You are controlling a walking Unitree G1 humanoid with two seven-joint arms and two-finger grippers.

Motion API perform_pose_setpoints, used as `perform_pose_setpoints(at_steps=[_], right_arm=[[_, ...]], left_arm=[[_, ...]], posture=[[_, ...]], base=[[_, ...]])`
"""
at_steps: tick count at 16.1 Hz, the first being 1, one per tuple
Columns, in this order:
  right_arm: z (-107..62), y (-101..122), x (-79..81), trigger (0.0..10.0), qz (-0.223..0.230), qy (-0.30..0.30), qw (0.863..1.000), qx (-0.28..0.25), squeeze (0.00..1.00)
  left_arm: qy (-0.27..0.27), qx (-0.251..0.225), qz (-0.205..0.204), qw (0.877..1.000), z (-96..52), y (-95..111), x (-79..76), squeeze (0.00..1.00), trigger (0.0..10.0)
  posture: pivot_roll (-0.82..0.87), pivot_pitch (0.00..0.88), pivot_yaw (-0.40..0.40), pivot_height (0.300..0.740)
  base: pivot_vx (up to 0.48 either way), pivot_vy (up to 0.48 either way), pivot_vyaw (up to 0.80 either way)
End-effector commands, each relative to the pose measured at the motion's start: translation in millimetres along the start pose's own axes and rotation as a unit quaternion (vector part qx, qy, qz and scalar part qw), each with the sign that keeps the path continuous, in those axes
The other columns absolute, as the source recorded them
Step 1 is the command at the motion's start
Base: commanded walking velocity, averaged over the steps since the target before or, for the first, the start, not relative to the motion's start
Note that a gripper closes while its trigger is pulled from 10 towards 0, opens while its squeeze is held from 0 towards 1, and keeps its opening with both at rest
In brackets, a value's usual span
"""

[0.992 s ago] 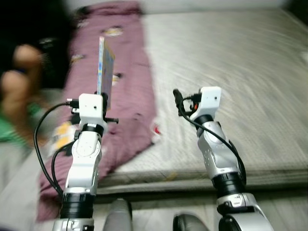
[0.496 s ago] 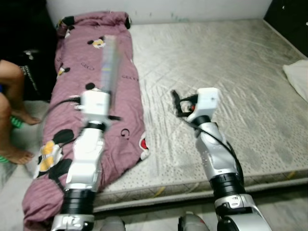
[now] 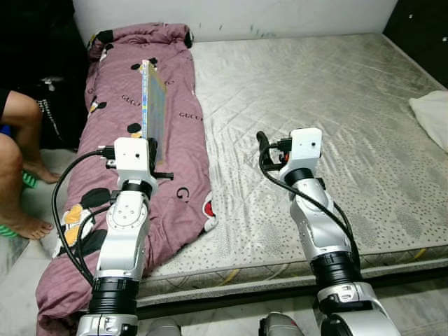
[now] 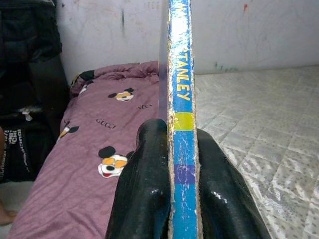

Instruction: Clean up the room

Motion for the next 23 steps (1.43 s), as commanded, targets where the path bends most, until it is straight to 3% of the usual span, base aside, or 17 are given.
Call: perform_pose_setpoints(at_steps=[1, 14, 23], right_arm=[[3.8, 2.7, -1.0, 10.0, 0.003, -0.007, 1.0, -0.002, 0.0], [7.5, 4.6, 4.8, 10.0, -0.005, 0.008, 1.0, -0.01, 0.0], [8.1, 4.3, 6.5, 10.0, -0.012, 0.015, 1.0, -0.009, 0.0]], left_arm=[[0.001, -0.011, 0.001, 1.0, 2.6, 4.7, 2.5, 0.0, 10.0], [-0.014, -0.025, -0.004, 1.0, 6.3, 8.4, -3.3, 0.0, 10.0], [-0.009, -0.023, -0.013, 1.0, 6.8, 8.0, -3.1, 0.0, 10.0]], posture=[[-0.07, 0.0, 0.01, 0.74], [-0.07, 0.0, 0.001, 0.74], [-0.07, 0.0, -0.004, 0.74]], base=[[0.0, 0.0, 0.0], [0.0, 0.0, 0.0], [0.0, -0.307, 0.0]])
Point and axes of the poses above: a point about 5 cm out from each wrist's last joint towards the gripper, its own z axis pointing out of the wrist towards the gripper, its own y axis along the axis of the wrist's last joint, x = y × z, the point moved 2 cm from there along z, pointing out of the wrist towards the gripper, and after that the axes turned 11 degrees about z, right-handed, at the moved point
